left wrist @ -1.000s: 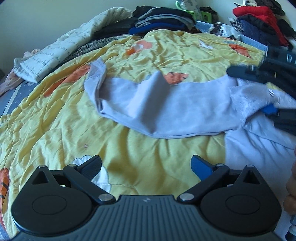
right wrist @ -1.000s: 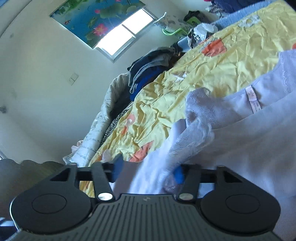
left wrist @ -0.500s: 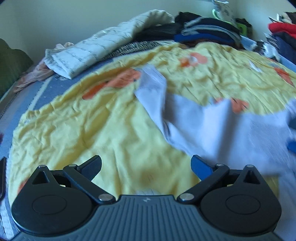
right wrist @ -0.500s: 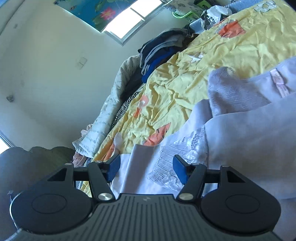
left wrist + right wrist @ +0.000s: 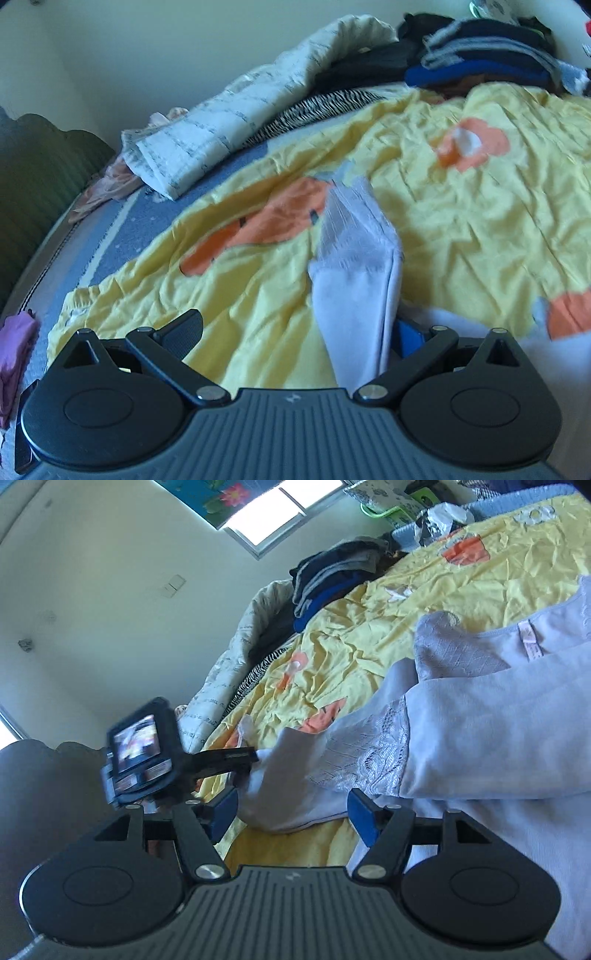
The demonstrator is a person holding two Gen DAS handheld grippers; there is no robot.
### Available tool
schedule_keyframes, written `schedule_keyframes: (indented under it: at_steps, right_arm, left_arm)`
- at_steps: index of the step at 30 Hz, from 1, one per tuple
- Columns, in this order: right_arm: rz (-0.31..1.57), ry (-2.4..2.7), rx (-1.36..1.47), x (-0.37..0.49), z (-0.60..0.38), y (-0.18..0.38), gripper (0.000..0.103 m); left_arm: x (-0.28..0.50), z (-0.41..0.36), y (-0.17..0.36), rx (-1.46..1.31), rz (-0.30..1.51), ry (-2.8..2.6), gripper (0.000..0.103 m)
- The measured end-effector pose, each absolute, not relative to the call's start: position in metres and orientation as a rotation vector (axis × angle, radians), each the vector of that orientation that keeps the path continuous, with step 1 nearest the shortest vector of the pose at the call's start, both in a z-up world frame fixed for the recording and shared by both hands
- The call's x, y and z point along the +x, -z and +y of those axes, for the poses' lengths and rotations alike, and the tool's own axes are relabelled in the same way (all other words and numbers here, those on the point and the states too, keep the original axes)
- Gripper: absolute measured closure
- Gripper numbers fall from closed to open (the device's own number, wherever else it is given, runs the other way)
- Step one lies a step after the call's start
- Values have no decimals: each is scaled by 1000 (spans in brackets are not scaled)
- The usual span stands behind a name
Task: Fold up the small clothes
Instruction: 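Grasp the other sleeve cuff with the left gripper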
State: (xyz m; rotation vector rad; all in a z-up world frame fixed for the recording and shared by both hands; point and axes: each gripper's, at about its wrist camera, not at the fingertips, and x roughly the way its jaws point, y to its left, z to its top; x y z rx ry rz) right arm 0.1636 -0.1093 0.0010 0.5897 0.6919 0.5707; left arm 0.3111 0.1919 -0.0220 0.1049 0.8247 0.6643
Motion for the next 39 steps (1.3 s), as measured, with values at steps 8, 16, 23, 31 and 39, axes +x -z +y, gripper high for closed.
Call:
schedule_keyframes:
  at_steps: [8,16,23,31,39]
  right_arm:
    - [705,-561,578,151,-113,1,32]
    - [724,-563,585,149,-110,7,32]
    - [741,-562,541,144,-102,9,32]
    - [763,-549,550,144,-104,16,31]
    - [759,-548,518,138,-106,14,31]
  left_arm:
    - [280,267,16,-110,802,-888,0]
    - [246,311,9,-375,872,-687,0]
    - [228,314,17,-720,859,-505,0]
    - [245,325,31,-936,708,-352,3]
    - [260,338,42,-911,671,-427,94]
